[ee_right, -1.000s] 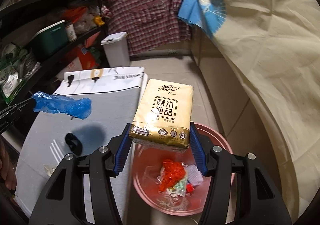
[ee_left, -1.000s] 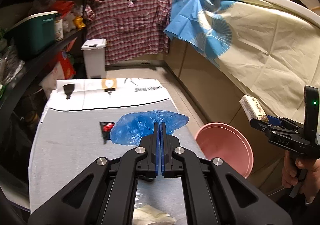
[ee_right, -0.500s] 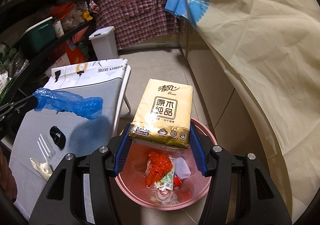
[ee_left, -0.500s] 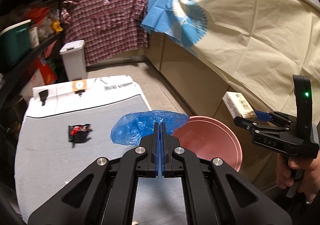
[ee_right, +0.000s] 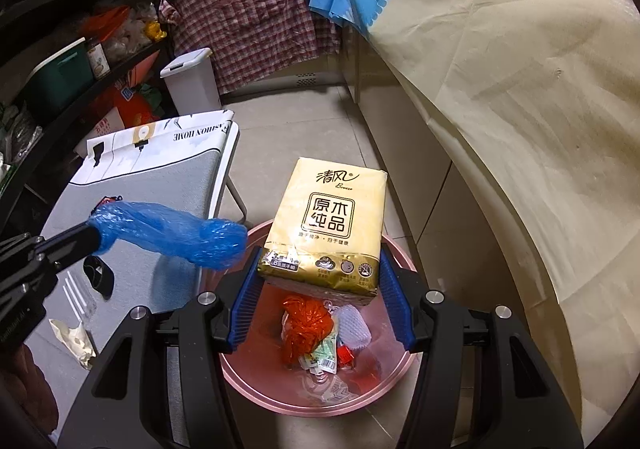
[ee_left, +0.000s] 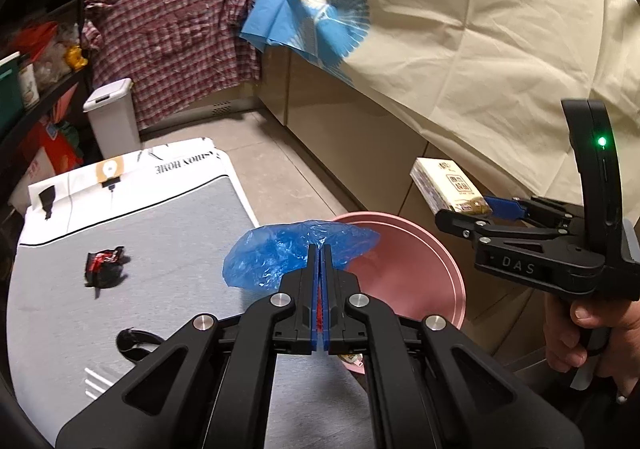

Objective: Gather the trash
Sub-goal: 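Carry the blue bag and tissue pack over the pink bucket and open both grippers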

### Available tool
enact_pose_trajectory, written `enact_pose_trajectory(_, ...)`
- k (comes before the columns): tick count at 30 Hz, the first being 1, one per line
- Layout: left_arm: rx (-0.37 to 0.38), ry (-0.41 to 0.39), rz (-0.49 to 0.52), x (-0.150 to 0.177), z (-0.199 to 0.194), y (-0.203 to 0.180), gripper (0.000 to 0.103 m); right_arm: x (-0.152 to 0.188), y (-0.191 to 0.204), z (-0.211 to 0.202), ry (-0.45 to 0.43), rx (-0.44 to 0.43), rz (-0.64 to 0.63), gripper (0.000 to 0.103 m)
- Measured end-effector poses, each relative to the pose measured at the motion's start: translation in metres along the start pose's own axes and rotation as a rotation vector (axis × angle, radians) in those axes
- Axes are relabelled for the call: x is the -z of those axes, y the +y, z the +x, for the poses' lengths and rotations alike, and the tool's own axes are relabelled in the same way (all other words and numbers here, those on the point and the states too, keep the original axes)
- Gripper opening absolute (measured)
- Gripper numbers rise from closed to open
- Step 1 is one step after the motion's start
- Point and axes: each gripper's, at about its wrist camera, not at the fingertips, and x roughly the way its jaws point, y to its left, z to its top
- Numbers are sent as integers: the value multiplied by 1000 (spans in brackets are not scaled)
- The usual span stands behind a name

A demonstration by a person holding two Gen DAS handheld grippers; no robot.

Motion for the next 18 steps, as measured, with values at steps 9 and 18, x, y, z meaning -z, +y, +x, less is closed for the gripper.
enact_pose_trajectory(9,30,63,40,6,24,-18,1,3,-10,10,31,11,17,56)
enact_pose_trajectory(18,84,123,57,12,35,-26,21,3,-11,18,56,23,13,66)
